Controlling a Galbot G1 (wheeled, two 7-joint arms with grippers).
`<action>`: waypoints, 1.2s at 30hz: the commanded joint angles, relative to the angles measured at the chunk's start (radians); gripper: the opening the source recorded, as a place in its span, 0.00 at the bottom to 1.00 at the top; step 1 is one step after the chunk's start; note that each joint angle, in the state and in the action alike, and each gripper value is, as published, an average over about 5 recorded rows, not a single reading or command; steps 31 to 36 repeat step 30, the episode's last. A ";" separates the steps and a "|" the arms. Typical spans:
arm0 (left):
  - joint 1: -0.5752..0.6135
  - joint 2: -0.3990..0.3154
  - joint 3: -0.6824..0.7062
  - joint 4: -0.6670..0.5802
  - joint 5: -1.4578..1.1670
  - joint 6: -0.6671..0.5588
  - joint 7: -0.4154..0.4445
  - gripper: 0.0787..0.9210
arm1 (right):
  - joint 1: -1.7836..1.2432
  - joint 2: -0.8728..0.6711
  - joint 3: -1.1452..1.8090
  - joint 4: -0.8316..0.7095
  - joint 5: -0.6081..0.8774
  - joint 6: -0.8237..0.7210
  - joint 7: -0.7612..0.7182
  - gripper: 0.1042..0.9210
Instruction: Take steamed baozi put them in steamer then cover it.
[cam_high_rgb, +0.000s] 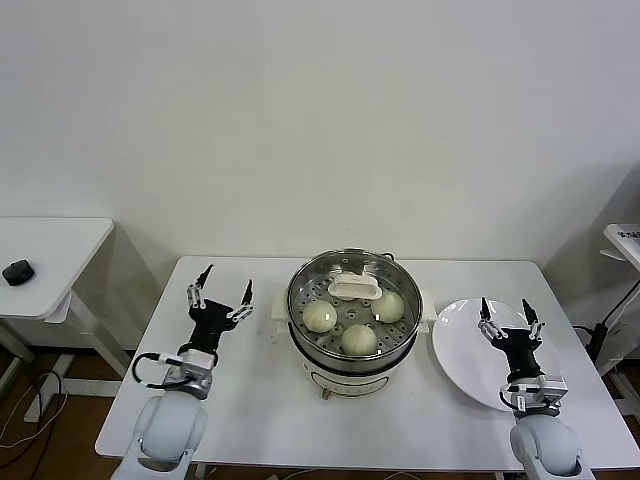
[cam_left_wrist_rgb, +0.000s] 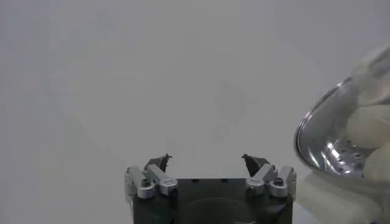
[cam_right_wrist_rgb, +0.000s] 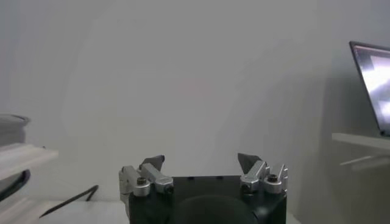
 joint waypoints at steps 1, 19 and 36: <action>0.045 -0.002 -0.109 0.101 -0.275 -0.189 0.022 0.88 | -0.018 -0.012 -0.001 0.014 0.049 -0.018 -0.016 0.88; 0.094 -0.016 -0.105 0.094 -0.237 -0.205 0.021 0.88 | -0.018 -0.004 -0.013 0.017 0.044 -0.035 -0.026 0.88; 0.104 -0.017 -0.101 0.086 -0.229 -0.210 0.019 0.88 | -0.016 -0.007 -0.017 0.017 0.029 -0.036 -0.021 0.88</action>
